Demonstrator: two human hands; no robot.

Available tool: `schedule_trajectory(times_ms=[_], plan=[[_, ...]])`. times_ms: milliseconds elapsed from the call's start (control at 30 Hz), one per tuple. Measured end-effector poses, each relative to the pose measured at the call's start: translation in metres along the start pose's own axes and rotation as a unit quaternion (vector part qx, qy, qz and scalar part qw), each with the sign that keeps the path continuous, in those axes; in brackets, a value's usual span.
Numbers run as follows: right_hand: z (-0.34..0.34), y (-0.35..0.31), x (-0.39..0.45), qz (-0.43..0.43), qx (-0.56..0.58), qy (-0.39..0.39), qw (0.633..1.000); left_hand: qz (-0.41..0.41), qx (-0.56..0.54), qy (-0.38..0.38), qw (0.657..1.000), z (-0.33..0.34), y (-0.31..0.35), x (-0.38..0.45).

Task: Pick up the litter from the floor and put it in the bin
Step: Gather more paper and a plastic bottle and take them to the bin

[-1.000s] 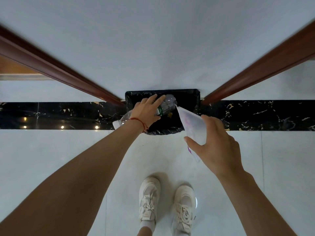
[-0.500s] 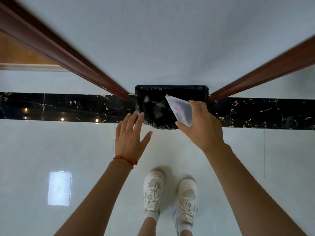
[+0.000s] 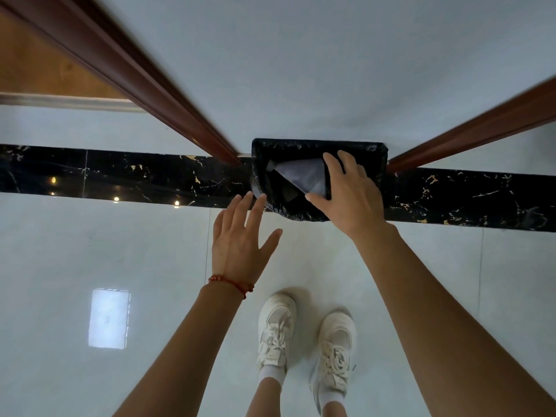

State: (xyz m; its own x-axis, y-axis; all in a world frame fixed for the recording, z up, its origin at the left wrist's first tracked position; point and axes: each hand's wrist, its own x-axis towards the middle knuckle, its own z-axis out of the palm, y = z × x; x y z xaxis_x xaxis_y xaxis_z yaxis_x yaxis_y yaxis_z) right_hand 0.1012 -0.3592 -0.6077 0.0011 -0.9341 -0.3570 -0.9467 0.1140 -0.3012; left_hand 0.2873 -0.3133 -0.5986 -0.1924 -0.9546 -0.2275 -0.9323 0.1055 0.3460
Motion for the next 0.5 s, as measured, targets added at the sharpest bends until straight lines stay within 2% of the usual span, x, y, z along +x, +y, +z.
schedule_trajectory(times_ms=[233, 500], plan=[[-0.046, 0.011, -0.079, 0.033, 0.016, 0.048, 0.998, 0.041, 0.015, 0.008, 0.999, -0.046, 0.029, -0.016], [-0.127, -0.007, -0.169, 0.077, 0.041, 0.057, 0.995, 0.093, 0.043, 0.0, 0.995, -0.143, 0.078, -0.065]])
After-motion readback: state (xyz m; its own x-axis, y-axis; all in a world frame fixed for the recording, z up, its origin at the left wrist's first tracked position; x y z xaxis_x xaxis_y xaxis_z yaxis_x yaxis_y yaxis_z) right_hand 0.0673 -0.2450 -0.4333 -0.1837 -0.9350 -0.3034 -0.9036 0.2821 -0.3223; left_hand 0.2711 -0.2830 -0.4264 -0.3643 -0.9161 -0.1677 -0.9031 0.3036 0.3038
